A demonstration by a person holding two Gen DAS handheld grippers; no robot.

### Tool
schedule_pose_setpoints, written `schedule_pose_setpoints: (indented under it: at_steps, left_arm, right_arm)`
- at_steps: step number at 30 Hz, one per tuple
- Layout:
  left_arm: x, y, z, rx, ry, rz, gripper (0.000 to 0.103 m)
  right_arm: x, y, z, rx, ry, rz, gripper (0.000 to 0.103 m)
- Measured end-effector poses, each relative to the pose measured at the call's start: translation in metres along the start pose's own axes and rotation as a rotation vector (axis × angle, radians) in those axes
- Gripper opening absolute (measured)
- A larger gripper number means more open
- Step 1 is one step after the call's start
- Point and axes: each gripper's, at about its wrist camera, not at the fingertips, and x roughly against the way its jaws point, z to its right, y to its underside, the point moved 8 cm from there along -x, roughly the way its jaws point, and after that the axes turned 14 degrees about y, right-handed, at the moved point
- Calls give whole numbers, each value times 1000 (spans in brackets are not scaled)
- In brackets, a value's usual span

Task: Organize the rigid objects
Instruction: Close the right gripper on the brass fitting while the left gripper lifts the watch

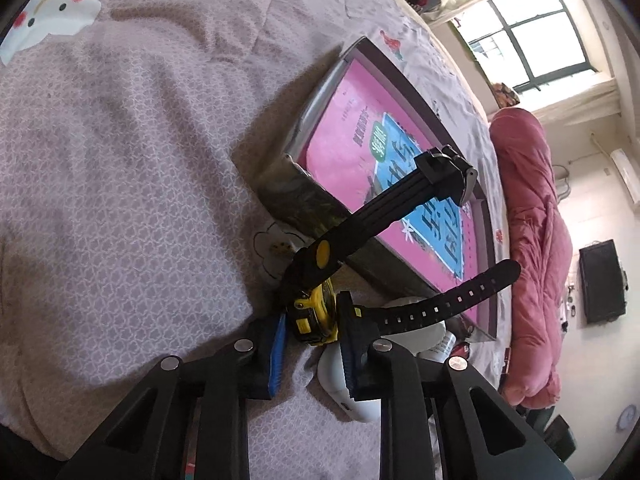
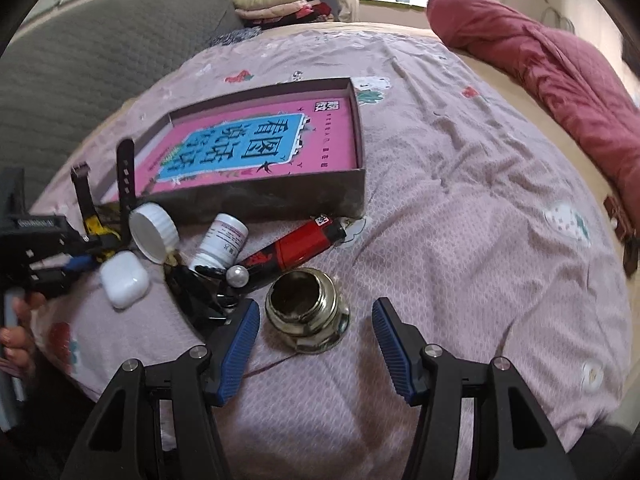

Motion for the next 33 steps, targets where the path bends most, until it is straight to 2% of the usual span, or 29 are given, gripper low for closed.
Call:
schedule_pose_setpoints:
  at_steps: [5,10,15,22,33]
  left_arm:
    - [0,-1,-3,-32,7,11,23]
    - [1,-2,-5,-44,20,17,23]
    - [3,-6,-4,-66,22,34,21]
    - [3,-14,2,-160,1,48,20]
    - [24,-9,21,-270,2,69,18]
  right_arm:
    - [-10,3,-6,50,28,-2,58]
    - [-13,2,-7,66,36,11,43]
    - [-9,0,-7,64,18,28,43]
    - [0,-4,-8,68,2,56,43]
    - [21,-12,-7,20,-69,110,43]
